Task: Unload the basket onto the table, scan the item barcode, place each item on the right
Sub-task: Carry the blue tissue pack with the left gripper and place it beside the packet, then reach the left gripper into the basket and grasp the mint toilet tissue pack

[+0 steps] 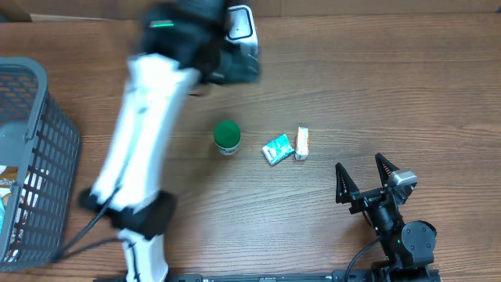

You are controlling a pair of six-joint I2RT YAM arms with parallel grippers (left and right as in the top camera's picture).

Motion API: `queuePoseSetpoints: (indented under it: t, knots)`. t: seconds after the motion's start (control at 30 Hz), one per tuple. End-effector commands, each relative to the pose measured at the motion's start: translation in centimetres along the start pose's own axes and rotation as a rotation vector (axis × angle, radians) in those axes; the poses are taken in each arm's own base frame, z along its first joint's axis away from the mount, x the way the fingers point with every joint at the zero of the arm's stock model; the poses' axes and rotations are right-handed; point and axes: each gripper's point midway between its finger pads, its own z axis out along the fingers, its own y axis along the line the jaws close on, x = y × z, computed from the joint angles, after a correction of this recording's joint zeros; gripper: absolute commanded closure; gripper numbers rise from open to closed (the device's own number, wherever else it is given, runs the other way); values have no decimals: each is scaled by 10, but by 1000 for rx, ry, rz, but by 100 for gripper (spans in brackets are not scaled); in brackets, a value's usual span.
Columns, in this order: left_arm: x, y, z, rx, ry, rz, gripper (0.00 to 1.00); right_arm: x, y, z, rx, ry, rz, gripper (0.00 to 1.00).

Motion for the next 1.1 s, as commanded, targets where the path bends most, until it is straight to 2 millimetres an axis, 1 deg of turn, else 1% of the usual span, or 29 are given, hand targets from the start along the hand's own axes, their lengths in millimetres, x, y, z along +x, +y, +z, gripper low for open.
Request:
queuePoseSetpoints:
  t: [0.0, 0.03, 0.07, 0.1, 0.2, 0.23, 0.27, 0.3, 0.37, 0.4, 0.43, 0.5, 0.53, 0.57, 0.73, 0.83, 0.9, 0.97, 1.03, 1.07]
  knots:
    - [-16, 48, -118, 43, -295, -123, 1, 2, -1, 0, 3, -4, 2, 0]
    - [-16, 60, -132, 33, -332, -151, 1, 2, -1, 0, 3, -4, 2, 0]
    - [-16, 79, -151, 15, -384, -195, 0, 2, -1, 0, 3, -4, 2, 0]
    - [-15, 105, -174, -18, -449, -258, 0, 2, -1, 0, 3, -4, 2, 0]
    - [-3, 163, -217, -127, -571, -394, 0, 2, -1, 0, 3, -4, 2, 0]
    - [3, 183, -228, -174, -599, -430, 0, 2, -1, 0, 3, -4, 2, 0]
    - [9, 199, -235, -213, -616, -462, 0, 2, -1, 0, 3, -4, 2, 0]
    - [16, 219, -243, -265, -629, -508, 0, 2, -1, 0, 3, -4, 2, 0]
    - [30, 249, -248, -342, -625, -587, 0, 2, -1, 0, 3, -4, 2, 0]
    - [41, 270, -247, -394, -604, -657, 0, 2, -1, 0, 3, -4, 2, 0]
    - [48, 283, -245, -420, -585, -698, 0, 2, -1, 0, 3, -4, 2, 0]
    - [71, 320, -229, -486, -499, -847, 0, 2, -1, 0, 3, -4, 2, 0]
    - [80, 331, -222, -507, -467, -907, 0, 2, -1, 0, 3, -4, 2, 0]
    - [94, 352, -210, -553, -411, -999, 0, 2, -1, 0, 3, -4, 2, 0]
    - [128, 407, -171, -655, -238, -1105, 0, 2, -1, 0, 3, -4, 2, 0]
    - [143, 432, -151, -671, -159, -1121, 4, 2, -1, 0, 3, -4, 2, 0]
    - [147, 445, -140, -661, -136, -1120, 7, 2, -1, 0, 3, -4, 2, 0]
    - [151, 453, -129, -658, -117, -1108, 10, 2, -1, 0, 3, -4, 2, 0]
    - [152, 459, -119, -660, -109, -1095, 10, 2, -1, 0, 3, -4, 2, 0]
    - [153, 464, -113, -663, -100, -1074, 12, 2, -1, 0, 3, -4, 2, 0]
